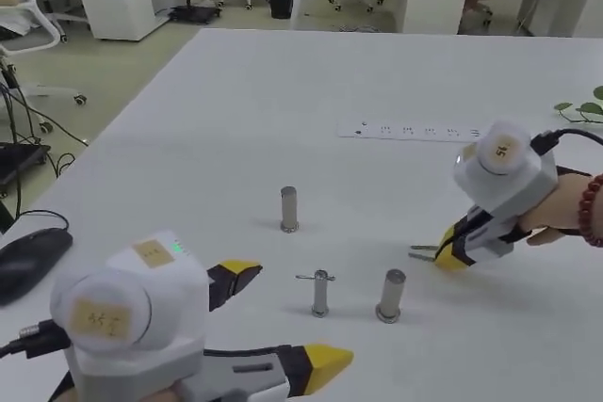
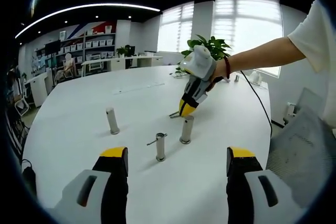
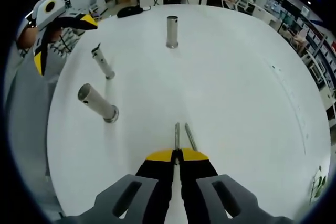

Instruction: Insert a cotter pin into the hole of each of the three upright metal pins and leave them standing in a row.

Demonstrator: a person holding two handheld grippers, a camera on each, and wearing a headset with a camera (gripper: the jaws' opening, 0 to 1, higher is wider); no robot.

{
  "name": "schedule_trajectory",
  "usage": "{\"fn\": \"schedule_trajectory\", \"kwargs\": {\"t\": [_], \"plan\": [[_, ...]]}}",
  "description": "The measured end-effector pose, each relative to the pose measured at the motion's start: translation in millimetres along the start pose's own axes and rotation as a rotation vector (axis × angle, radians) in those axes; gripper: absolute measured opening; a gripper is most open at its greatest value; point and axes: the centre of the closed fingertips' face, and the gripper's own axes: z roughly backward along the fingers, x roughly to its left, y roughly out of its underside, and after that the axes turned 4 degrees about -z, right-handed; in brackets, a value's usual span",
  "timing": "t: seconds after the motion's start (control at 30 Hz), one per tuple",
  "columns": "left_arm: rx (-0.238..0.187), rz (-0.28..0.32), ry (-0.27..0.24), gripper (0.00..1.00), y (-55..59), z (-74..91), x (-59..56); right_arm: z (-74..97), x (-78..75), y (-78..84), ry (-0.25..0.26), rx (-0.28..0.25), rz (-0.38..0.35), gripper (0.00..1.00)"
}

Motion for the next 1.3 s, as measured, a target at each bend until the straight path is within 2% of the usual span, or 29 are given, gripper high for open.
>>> {"fn": "schedule_trajectory", "kwargs": {"t": [0.1,0.23,0.33,0.47,0.9,1.13,1.3], "plan": [[0.001,0.000,-0.002,0.76,0.1,0.6,0.3,-0.3,1.2,-0.3,0.010,0.013,0.022,0.05],[-0.001,0.001,-0.002,0.76,-0.9,0.9,0.6,-0.1,0.4,-0.2,0.024,0.022,0.011,0.04],[0.000,0.004,-0.004,0.76,-1.1,1.3,1.3,0.2,2.6,-0.1,0.032,0.032,0.047,0.04],[-0.001,0.010,-0.010,0.76,-0.9,2.7,2.8,1.6,2.6,0.1,0.037,0.026,0.035,0.03],[-0.022,0.018,-0.008,0.70,-11.2,5.4,2.4,27.7,7.1,-15.6,0.100,-0.057,0.061,0.03],[-0.030,-0.003,0.001,0.63,-21.1,6.3,1.3,50.6,18.6,-32.8,0.150,-0.126,0.119,0.03],[-0.049,0.002,0.014,0.60,-32.2,5.6,0.3,66.0,30.8,-47.4,0.183,-0.181,0.160,0.03]]}}
